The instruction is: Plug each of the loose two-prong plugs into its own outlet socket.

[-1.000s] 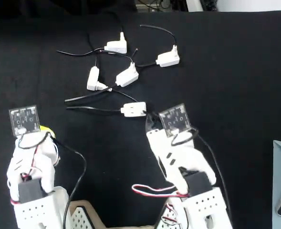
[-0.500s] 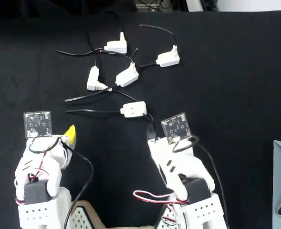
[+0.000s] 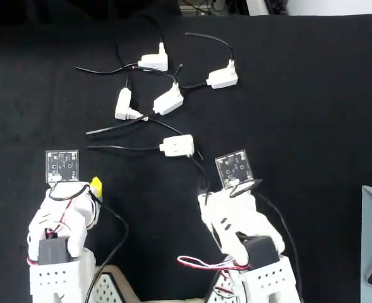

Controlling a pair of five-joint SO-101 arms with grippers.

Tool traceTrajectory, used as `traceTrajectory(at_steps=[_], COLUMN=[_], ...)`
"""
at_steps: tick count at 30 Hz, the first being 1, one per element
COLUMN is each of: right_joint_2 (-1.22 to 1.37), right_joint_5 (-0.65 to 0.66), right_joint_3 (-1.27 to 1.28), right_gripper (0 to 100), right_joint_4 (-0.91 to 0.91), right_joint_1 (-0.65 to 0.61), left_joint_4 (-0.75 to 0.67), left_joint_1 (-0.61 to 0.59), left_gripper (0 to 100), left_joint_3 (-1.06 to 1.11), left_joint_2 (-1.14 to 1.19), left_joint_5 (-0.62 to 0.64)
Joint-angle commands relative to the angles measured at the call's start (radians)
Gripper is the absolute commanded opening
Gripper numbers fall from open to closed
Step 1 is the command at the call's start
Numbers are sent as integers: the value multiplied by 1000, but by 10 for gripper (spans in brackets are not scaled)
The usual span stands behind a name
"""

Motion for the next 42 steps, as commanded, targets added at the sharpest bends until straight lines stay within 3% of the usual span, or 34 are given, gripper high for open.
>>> traceTrajectory(at_steps=[1, 14, 23, 25, 27, 31, 37, 42], right_joint_2=[-91, -88, -87, -85, -85, -85, -85, -85], right_joint_5=[-5, -5, -5, -5, -5, -5, -5, -5], right_joint_3=[-4, -4, -4, -4, -4, -4, -4, -4], right_gripper=[156, 155, 155, 154, 123, 9, 12, 12], right_joint_4=[57, 189, 199, 212, 245, 252, 267, 267], right_joint_1=[12, 14, 152, 157, 157, 157, 160, 160], left_joint_4=[-3, 20, 118, 118, 118, 118, 123, 232], left_joint_1=[8, -1, 2, 7, 8, 1, 1, 1], left_gripper=[170, 166, 163, 118, 27, 41, 29, 30], left_joint_3=[8, 42, 42, 42, 42, 42, 42, 42], left_joint_2=[-2, 8, 0, 0, 0, 8, 8, 0], left_joint_5=[5, 3, 3, 3, 3, 3, 9, 9])
